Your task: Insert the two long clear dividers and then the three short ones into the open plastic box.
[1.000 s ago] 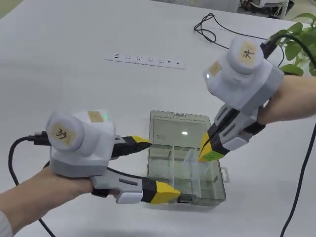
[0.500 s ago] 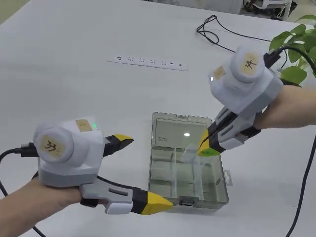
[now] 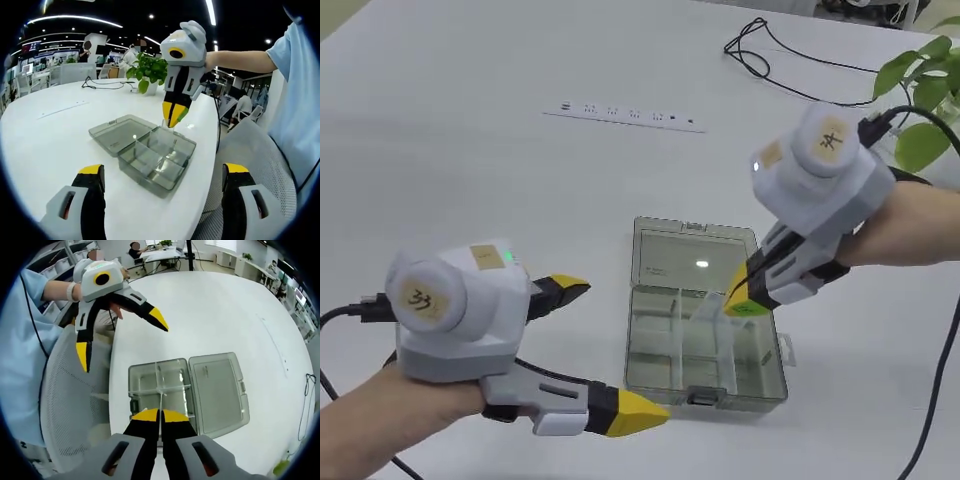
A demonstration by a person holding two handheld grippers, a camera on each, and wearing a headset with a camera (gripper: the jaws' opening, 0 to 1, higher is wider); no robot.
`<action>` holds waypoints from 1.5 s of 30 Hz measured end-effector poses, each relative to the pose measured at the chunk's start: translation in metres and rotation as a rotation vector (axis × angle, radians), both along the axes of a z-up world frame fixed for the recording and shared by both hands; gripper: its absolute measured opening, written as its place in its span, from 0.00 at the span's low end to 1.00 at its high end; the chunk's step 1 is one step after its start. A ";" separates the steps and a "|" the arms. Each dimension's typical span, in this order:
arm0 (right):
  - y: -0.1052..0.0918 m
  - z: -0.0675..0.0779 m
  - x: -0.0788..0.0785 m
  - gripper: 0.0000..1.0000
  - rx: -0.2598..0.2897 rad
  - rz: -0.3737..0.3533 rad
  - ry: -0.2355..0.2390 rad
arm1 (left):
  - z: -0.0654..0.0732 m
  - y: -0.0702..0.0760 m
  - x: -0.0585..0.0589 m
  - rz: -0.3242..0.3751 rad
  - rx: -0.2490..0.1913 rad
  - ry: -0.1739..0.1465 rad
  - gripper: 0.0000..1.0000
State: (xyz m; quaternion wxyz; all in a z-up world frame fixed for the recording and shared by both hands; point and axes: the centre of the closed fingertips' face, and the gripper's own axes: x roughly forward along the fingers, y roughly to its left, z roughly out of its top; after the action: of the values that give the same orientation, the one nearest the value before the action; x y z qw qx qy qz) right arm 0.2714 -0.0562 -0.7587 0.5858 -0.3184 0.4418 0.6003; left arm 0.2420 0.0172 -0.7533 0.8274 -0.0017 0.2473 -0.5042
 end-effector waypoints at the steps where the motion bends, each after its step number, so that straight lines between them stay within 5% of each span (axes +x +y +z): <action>1: 0.000 0.000 0.000 0.02 -0.001 -0.001 0.007 | 0.000 0.000 0.000 0.001 -0.003 0.002 0.99; 23: 0.009 -0.005 -0.005 0.02 -0.001 0.077 -0.035 | -0.001 0.000 -0.003 0.007 -0.021 0.019 0.95; 28: 0.010 -0.007 -0.008 0.02 -0.001 0.153 -0.058 | 0.000 0.001 -0.003 0.009 -0.020 0.017 0.95; 45: 0.011 -0.036 -0.004 0.02 -0.078 0.117 -0.088 | 0.001 0.001 -0.003 0.014 -0.025 0.019 0.93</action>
State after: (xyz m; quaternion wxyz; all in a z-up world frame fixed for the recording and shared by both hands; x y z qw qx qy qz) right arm 0.2679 -0.0453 -0.7942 0.5558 -0.3925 0.4193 0.6010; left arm 0.2393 0.0186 -0.7523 0.8285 -0.0186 0.2491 -0.5012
